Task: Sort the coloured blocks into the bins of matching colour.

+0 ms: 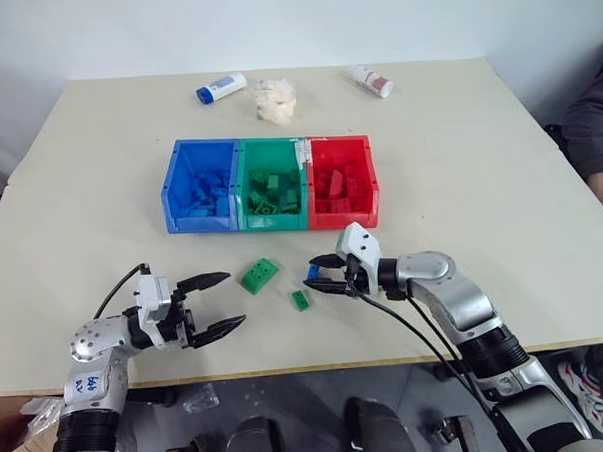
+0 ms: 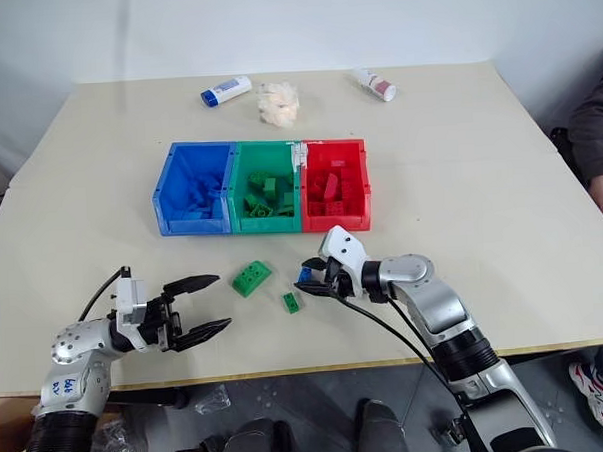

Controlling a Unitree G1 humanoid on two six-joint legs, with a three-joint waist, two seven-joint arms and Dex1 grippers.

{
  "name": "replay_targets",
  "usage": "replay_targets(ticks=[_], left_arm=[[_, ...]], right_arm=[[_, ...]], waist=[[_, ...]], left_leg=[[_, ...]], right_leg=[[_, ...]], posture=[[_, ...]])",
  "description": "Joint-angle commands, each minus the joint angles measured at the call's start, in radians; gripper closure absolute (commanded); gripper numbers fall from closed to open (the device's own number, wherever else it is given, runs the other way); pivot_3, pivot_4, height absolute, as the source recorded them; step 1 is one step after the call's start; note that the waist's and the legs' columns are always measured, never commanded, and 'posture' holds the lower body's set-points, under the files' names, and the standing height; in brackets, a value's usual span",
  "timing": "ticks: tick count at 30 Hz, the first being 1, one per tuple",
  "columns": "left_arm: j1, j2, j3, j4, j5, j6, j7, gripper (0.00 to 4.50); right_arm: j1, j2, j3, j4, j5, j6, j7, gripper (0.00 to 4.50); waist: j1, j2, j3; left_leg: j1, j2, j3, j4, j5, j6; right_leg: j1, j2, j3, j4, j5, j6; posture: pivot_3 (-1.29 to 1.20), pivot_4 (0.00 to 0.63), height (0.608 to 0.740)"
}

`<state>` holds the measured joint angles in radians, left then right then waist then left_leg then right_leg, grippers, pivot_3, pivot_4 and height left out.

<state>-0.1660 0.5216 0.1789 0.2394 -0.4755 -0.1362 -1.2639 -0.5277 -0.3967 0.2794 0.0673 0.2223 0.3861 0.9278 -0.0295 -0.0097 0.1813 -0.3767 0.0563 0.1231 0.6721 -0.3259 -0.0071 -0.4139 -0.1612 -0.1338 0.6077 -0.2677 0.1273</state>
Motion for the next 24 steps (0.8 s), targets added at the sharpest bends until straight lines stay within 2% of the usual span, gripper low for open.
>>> replay_targets(ticks=[1,8,19,24], left_arm=[[-0.010,-0.004,0.007,-0.007,-0.017,-0.014,-0.003,0.00],[-0.005,-0.007,0.008,-0.002,-0.014,-0.021,0.001,0.00],[-0.001,-0.015,0.011,-0.005,-0.013,-0.025,0.019,0.00],[-0.002,-0.015,0.012,-0.003,-0.013,-0.028,0.024,0.00]], right_arm=[[0.003,0.007,-0.020,-0.026,0.005,-0.017,-0.004,3.12],[-0.002,0.016,-0.013,-0.022,0.000,-0.026,-0.003,3.12],[-0.102,0.136,-0.011,0.106,-0.032,-0.091,-0.034,3.12],[-0.111,0.139,-0.008,0.093,-0.029,-0.074,-0.013,1.39]], waist=[[0.000,0.000,0.000],[-0.001,0.000,0.000],[-0.002,0.000,0.000],[0.000,0.000,0.000]], left_leg=[[0.000,0.000,0.000,0.000,0.000,0.000],[0.000,0.000,0.000,0.000,0.000,0.000],[0.000,0.000,0.000,0.000,0.000,0.000],[0.000,0.000,0.000,0.000,0.000,0.000]], right_leg=[[0.000,0.000,0.000,0.000,0.000,0.000],[0.000,0.000,0.000,0.000,0.000,0.000],[0.000,0.000,0.000,0.000,0.000,0.000],[0.000,0.000,0.000,0.000,0.000,0.000]], posture=[[0.00,0.150,0.740],[0.00,0.150,0.740],[0.00,0.150,0.740],[0.00,0.150,0.740]])
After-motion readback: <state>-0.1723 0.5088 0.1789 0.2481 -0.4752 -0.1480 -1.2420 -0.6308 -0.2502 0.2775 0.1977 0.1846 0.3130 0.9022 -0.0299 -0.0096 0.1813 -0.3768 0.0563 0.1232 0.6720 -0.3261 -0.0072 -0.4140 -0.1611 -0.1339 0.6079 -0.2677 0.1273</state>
